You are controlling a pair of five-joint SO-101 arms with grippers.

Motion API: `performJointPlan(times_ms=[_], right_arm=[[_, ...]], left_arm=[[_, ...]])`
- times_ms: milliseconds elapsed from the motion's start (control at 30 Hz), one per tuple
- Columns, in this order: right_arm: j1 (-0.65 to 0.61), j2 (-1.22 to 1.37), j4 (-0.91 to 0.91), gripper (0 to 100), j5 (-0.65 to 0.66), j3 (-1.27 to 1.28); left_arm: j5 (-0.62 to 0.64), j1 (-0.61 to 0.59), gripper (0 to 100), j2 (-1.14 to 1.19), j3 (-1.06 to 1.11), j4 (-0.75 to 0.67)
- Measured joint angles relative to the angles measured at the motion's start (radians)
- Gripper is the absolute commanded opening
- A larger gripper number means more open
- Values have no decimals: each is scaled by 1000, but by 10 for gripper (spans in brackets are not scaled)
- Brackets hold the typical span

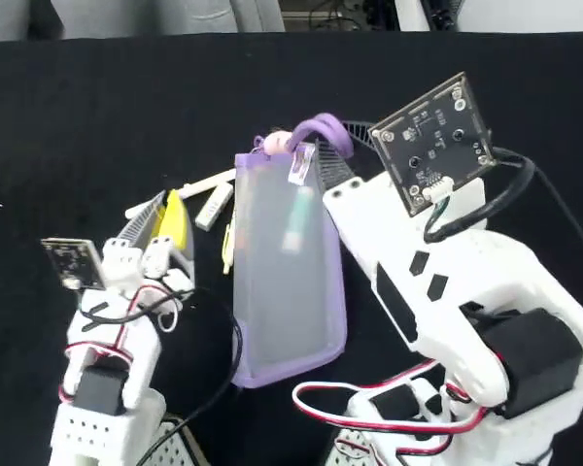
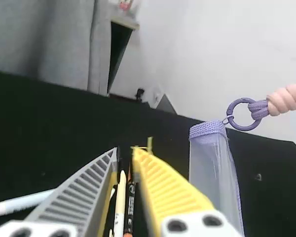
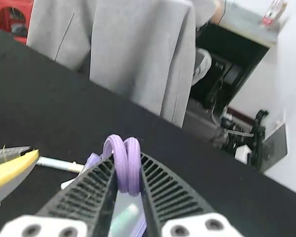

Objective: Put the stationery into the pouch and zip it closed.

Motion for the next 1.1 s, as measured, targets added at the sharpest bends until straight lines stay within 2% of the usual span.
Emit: performJointPlan(times_ms=[100,267,500,733,1100], right_arm=[[-2,-12,21,15,0,0],[0,-84,28,15,0,0],[0,-170,106,15,0,-2],[-2,-172,190,15,0,-3],[0,-173,269,15,0,-3]], left_arm=[[43,-3,246,0,-71,120],[100,-8,248,-2,-189,299],[103,-8,250,52,-301,356],[103,-8,250,390,-534,399],[109,-8,251,985,-1142,793]])
